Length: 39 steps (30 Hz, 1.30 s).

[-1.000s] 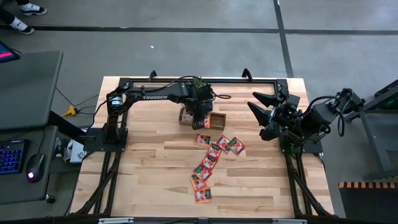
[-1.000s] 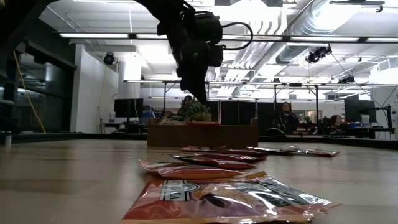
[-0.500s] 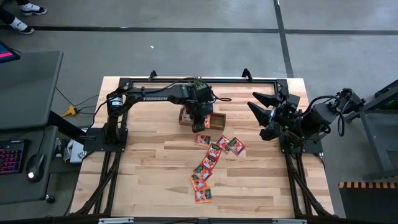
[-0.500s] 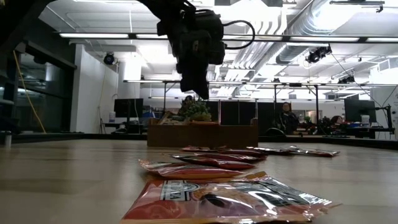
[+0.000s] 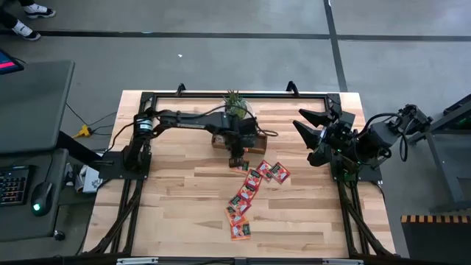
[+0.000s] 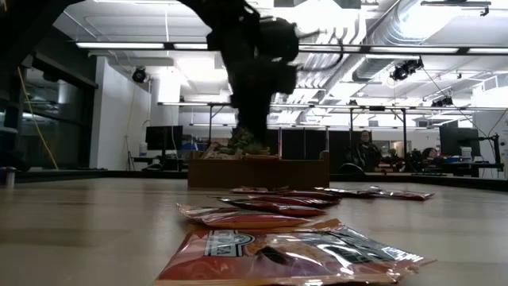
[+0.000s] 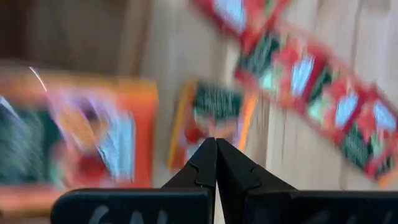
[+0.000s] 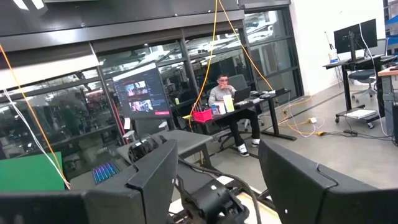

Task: Pick & Place Tea
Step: Put the orange tea bag into the middle section of the wooden organizer

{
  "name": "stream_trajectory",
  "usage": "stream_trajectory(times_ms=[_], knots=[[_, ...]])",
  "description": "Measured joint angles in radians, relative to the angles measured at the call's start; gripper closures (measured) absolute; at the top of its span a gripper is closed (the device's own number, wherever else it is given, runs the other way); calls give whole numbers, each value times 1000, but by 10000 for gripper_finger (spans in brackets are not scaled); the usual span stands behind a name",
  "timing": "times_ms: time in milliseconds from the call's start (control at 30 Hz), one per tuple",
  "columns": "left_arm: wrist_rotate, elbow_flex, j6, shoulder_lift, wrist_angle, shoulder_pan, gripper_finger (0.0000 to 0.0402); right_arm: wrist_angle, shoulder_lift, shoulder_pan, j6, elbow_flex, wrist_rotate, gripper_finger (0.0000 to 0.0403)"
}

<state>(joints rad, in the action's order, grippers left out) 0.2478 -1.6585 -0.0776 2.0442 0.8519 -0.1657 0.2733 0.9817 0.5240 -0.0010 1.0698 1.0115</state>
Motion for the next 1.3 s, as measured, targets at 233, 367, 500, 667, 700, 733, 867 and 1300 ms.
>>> stream_trajectory(times_ms=[233, 367, 500, 667, 700, 733, 867, 1300], knots=[[-63, -2, 0, 27, -49, 3, 401, 0, 0, 0, -3, 0, 2, 183], [-117, 4, 0, 41, -34, 2, 401, -1, 0, 0, -3, 0, 2, 183], [-166, 0, -4, 36, -45, 2, 401, -7, 0, 0, -3, 0, 3, 183], [-211, 1, -4, 36, -39, -11, 401, -8, 0, 0, -3, 0, 3, 183], [-210, 1, -4, 36, -34, -17, 401, -8, 0, 0, -3, 0, 3, 183], [-208, 1, -4, 36, -34, -20, 401, -8, 0, 0, -3, 0, 3, 183], [-205, 1, 0, 36, -38, -37, 401, -9, 0, 0, -4, 0, 3, 183], [-210, 1, -4, 35, 11, -37, 401, -24, 0, 0, -7, 0, 8, 183]])
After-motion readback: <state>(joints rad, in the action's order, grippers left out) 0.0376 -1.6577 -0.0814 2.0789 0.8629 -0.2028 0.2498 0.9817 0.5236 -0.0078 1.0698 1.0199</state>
